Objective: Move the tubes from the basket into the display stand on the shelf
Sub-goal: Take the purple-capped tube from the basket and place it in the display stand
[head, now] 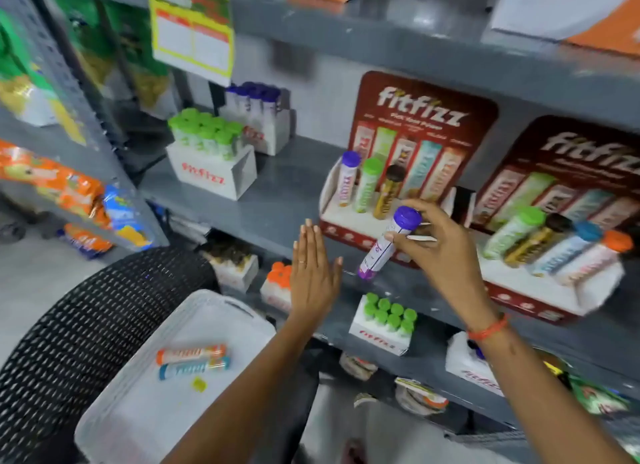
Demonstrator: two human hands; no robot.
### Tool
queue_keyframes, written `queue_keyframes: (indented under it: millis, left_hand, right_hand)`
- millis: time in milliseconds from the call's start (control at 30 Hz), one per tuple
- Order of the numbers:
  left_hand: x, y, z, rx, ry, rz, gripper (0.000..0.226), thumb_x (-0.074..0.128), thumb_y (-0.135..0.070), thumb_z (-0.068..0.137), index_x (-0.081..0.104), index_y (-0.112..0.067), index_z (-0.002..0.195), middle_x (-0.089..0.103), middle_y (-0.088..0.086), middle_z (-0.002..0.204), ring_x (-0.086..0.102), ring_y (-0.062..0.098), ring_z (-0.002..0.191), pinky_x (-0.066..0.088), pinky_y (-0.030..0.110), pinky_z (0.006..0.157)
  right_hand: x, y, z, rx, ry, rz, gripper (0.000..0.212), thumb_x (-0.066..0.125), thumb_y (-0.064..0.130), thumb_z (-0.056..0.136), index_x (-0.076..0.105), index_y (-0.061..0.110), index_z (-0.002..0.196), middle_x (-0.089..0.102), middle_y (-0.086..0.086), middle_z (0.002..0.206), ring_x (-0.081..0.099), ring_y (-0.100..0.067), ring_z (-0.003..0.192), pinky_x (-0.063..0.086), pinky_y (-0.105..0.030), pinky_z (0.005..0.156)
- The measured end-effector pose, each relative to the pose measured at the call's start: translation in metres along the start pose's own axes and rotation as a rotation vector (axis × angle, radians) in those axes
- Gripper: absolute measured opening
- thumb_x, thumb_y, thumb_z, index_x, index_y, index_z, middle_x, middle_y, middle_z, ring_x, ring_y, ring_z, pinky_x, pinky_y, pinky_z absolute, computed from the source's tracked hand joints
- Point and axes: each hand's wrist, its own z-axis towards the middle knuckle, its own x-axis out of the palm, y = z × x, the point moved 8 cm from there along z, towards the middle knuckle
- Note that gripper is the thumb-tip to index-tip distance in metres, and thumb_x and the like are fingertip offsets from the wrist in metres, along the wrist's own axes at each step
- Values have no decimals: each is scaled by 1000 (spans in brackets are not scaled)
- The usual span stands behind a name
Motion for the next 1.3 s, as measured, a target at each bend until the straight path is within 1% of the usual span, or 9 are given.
queue_keyframes:
  millis: [167, 300, 433, 567, 733, 900, 1100, 1200, 1300]
  left_hand:
    - [25, -17, 8, -74, 71, -17, 79, 22, -52, 94, 3, 4, 146, 5, 23, 155, 2, 31, 144, -1, 39, 117]
    - [41, -7, 5, -152, 110, -29, 86, 11, -60, 91, 7, 8, 144, 8, 27, 153, 6, 36, 143, 2, 43, 117]
    - [48, -5, 7, -171, 152, 35, 98, -4, -67, 84, 9, 10, 143, 9, 30, 152, 6, 38, 142, -6, 42, 115]
    - [54, -12, 10, -144, 177, 101, 104, -9, -70, 80, 12, 10, 143, 13, 32, 151, 7, 40, 141, -8, 45, 113]
    - [53, -13, 8, -108, 157, 90, 95, 8, -66, 84, 15, 8, 144, 16, 30, 151, 11, 40, 141, -4, 44, 115]
    - [52, -12, 6, -108, 160, 105, 94, 4, -66, 84, 13, 4, 145, 14, 26, 153, 8, 37, 142, -6, 41, 114]
    - [52, -12, 6, -111, 153, 122, 90, 7, -65, 86, 14, 3, 146, 15, 25, 153, 8, 36, 143, 0, 45, 116]
    - [52, -11, 6, -115, 164, 147, 92, 2, -66, 85, 11, 2, 146, 12, 24, 154, 6, 35, 143, -3, 43, 115]
    - [52, -11, 6, -112, 165, 152, 92, 2, -66, 85, 10, 1, 147, 12, 23, 154, 6, 35, 143, -4, 42, 115]
  right_hand:
    - [-64, -5, 8, -4, -145, -120, 38, 75, 19, 76, 61, 20, 111, 68, 3, 93, 59, 2, 70, 47, -3, 70]
    - [-90, -6, 17, -4, -198, -176, 35, 75, 18, 76, 62, 20, 108, 71, -2, 91, 62, -8, 72, 54, -27, 77]
    - [-110, -10, 28, 39, -179, -277, 36, 75, 19, 75, 61, 16, 108, 71, -7, 94, 63, -17, 72, 46, -12, 69]
    - [-129, -17, 37, 107, -138, -437, 36, 74, 20, 74, 63, 12, 108, 72, -9, 96, 66, -24, 79, 49, -31, 74]
    - [-137, -31, 50, 161, -6, -535, 35, 74, 24, 76, 63, 9, 105, 67, -15, 104, 57, -24, 82, 37, -26, 70]
    - [-134, -50, 51, 278, 66, -522, 28, 61, 1, 77, 60, 12, 103, 62, -14, 113, 61, -26, 82, 46, -29, 72]
    - [-138, -64, 54, 370, 40, -522, 14, 63, 21, 84, 63, 13, 96, 60, -9, 112, 64, -30, 91, 55, -37, 77]
    - [-136, -52, 55, 264, -20, -622, 14, 60, 19, 87, 65, 8, 94, 65, -14, 107, 58, -31, 101, 45, -31, 79]
    - [-136, -51, 55, 298, -20, -640, 24, 64, 20, 83, 63, 8, 104, 62, -17, 110, 52, -29, 106, 36, -27, 76]
